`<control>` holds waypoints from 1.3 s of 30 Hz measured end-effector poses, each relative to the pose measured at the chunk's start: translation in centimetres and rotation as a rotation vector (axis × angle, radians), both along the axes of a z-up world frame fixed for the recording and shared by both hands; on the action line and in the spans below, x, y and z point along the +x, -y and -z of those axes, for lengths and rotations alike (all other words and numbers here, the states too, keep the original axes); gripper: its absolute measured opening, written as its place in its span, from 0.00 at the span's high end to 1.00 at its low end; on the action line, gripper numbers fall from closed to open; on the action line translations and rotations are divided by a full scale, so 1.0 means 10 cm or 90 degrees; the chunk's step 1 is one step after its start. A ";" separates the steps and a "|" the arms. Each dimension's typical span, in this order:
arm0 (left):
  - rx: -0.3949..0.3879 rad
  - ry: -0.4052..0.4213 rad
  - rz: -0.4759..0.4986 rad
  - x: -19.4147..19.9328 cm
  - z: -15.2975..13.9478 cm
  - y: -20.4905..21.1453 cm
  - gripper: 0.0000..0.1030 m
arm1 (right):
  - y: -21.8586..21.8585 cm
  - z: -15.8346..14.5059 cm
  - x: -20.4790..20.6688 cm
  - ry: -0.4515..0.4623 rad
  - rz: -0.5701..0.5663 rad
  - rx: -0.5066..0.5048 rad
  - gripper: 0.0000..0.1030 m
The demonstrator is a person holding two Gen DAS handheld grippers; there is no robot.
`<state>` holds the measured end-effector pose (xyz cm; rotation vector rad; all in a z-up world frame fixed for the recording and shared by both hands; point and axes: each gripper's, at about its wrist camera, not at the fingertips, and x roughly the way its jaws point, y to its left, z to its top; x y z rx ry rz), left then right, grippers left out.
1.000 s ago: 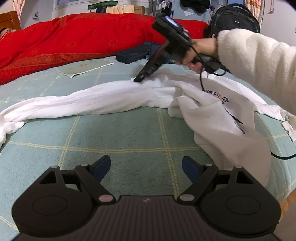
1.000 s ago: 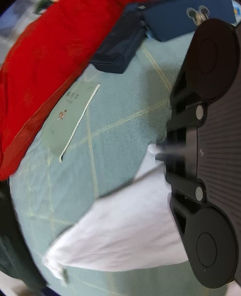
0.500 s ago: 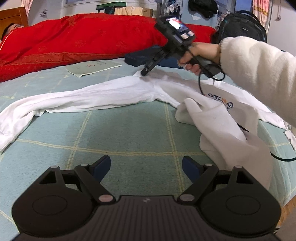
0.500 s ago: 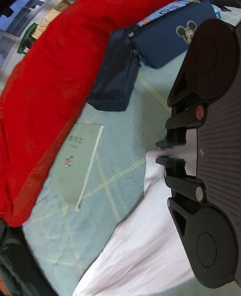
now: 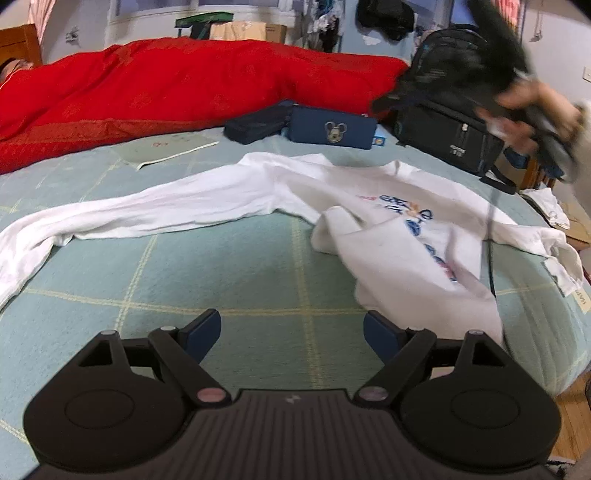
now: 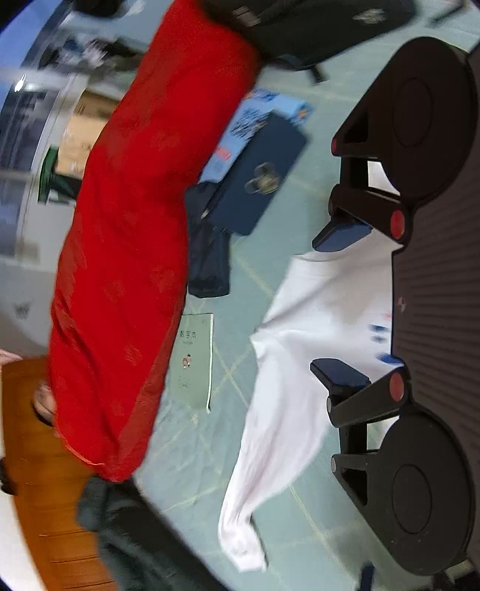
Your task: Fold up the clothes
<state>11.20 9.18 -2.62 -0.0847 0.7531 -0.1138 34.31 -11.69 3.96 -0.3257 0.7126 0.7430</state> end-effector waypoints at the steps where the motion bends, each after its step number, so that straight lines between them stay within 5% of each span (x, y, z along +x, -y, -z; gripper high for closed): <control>1: -0.001 0.001 0.005 -0.01 -0.01 0.02 0.17 | 0.15 0.00 -0.12 -0.008 0.010 0.016 0.26; 9: 0.029 0.000 0.010 -0.14 -0.06 0.17 0.17 | 0.79 0.40 -1.09 -0.067 0.062 0.086 0.14; 16: 0.051 -0.002 -0.025 -0.37 -0.12 0.08 0.12 | 0.41 0.69 -1.91 -0.035 0.006 0.051 0.01; 26: 0.069 -0.014 -0.081 -0.80 -0.13 -0.21 0.10 | -0.43 0.87 -2.57 0.071 -0.033 -0.053 0.00; 34: 0.066 -0.002 -0.126 -1.06 -0.17 -0.48 0.09 | -0.68 0.91 -2.85 -0.014 -0.121 0.003 0.00; 39: 0.065 0.008 -0.127 -1.08 -0.22 -0.52 0.09 | -0.87 1.18 -2.74 -0.081 -0.100 0.012 0.00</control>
